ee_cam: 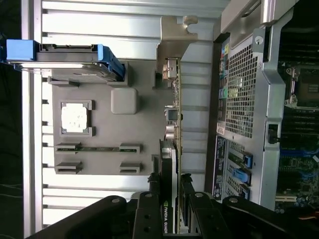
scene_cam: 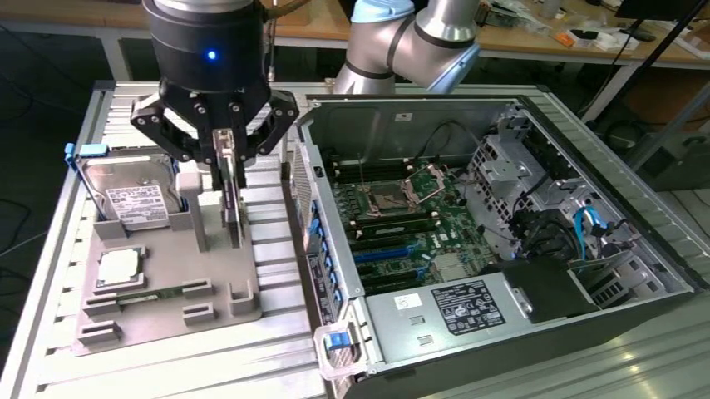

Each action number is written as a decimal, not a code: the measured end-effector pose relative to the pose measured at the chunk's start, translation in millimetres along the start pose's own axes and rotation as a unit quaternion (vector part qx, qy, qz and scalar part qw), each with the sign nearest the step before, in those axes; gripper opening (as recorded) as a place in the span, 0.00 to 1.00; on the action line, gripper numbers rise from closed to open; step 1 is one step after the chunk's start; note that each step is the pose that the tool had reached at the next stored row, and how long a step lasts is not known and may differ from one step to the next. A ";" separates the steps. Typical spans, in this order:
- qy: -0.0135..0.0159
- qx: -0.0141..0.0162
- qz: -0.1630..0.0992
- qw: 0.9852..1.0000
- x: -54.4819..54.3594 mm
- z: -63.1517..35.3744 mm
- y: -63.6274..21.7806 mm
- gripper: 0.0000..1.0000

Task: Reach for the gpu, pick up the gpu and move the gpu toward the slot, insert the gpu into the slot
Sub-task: 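Pick up the gpu and move the gpu toward the slot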

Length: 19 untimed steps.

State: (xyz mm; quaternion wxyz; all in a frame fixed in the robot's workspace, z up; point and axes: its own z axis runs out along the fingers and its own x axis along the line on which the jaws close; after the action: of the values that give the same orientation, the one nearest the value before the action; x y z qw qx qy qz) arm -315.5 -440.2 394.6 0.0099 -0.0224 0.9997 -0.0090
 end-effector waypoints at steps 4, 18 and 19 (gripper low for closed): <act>-0.001 0.003 0.000 1.000 -0.3 -15.9 -0.2 0.27; -0.001 0.008 0.000 1.000 -14.2 -41.8 -1.2 0.27; -0.001 0.008 0.000 1.000 -15.9 -41.8 -1.3 0.27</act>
State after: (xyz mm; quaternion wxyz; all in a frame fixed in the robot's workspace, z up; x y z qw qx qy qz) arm -300.3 -440.1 436.7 0.0109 -0.0224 0.9996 -0.0167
